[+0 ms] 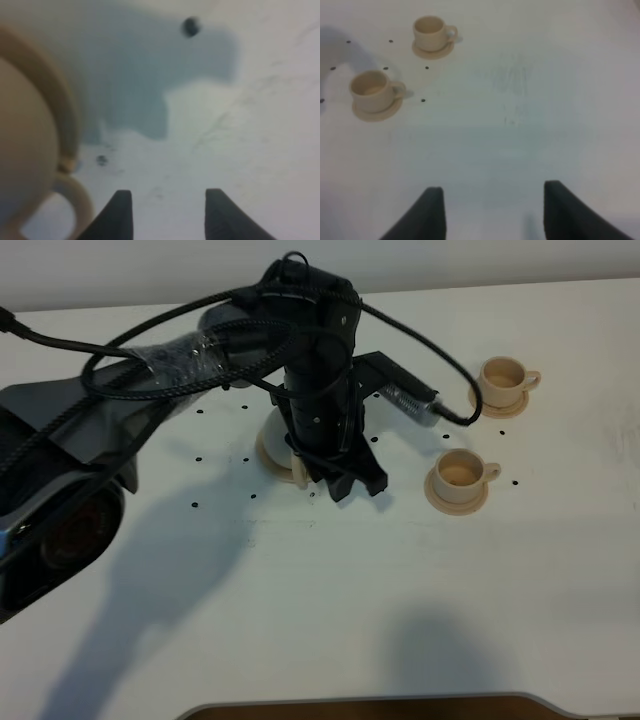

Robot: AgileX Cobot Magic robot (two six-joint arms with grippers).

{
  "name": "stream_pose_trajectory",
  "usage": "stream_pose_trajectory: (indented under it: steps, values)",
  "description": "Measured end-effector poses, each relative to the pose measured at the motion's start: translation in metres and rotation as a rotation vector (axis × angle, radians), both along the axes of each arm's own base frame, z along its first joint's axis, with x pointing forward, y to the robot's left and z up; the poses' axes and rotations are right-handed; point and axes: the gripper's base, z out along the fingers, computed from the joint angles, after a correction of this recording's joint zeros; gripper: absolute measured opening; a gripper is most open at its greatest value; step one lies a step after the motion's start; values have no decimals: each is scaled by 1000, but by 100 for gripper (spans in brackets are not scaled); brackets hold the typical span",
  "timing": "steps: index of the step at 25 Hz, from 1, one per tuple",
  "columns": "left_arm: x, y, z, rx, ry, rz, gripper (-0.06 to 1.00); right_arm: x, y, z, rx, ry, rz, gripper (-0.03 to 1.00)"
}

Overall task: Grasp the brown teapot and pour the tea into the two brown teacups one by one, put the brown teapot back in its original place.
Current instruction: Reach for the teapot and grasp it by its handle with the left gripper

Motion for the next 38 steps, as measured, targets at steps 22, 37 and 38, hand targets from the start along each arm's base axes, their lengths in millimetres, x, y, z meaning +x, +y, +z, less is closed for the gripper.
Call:
stream_pose_trajectory:
  steps: [22,37,38]
  values:
    - [10,46,32,6,-16,570,37,0,0,0,1,0,0,44]
    - [15,49,18,23,1,609,37,0,0,0,2,0,-1,44]
    - [17,49,18,17,-4,616,37,0,0,0,2,0,-1,44]
